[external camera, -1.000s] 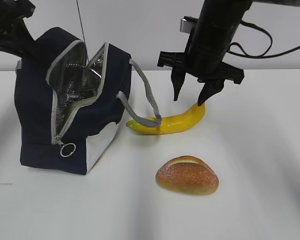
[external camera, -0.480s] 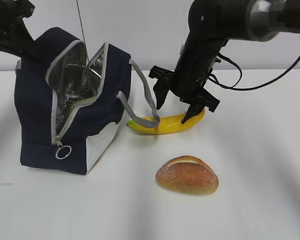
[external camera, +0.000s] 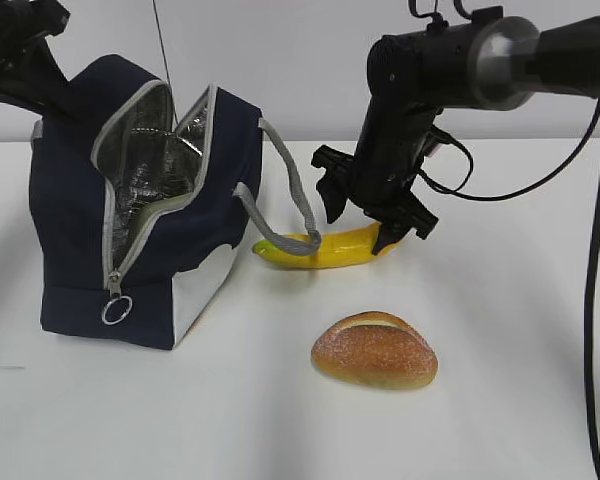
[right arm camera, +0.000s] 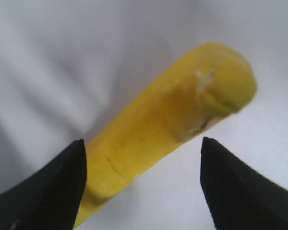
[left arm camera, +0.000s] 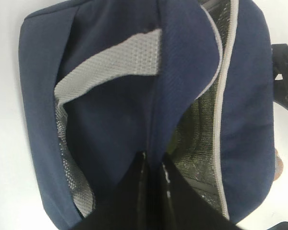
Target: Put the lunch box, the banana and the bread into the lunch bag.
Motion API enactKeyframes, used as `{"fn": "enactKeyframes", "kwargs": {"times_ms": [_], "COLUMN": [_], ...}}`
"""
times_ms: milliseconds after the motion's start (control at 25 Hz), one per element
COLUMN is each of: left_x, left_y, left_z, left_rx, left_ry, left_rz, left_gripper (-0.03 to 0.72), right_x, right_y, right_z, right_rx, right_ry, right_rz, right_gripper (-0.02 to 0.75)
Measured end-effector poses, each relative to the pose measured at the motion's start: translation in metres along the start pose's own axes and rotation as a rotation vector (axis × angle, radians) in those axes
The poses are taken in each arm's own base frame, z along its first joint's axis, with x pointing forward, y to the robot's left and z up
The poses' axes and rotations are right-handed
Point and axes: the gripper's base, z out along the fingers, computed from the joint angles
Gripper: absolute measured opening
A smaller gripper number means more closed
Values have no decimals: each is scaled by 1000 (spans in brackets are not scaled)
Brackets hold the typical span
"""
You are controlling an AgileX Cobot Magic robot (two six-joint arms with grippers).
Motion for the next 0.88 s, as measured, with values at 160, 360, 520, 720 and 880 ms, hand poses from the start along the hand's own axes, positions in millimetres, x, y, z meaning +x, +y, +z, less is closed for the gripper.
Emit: {"fn": "enactKeyframes", "kwargs": {"times_ms": [160, 360, 520, 720, 880], "left_x": [0, 0, 0, 0, 0], "left_y": [0, 0, 0, 0, 0], "left_z": [0, 0, 0, 0, 0], "left_rx": [0, 0, 0, -1, -1], "left_ry": [0, 0, 0, 0, 0], "left_rz": [0, 0, 0, 0, 0], "left_gripper": [-15, -15, -15, -15, -15], "right_x": [0, -4, -6, -7, -10], "right_y": [-2, 1, 2, 2, 1], "right_z": [15, 24, 30, 30, 30], "right_rx": [26, -15, -28, -31, -22], "right_ry": [5, -37, -60, -80, -103], "right_rz": [4, -9, -7, -13, -9], "right_gripper": [571, 573, 573, 572, 526]}}
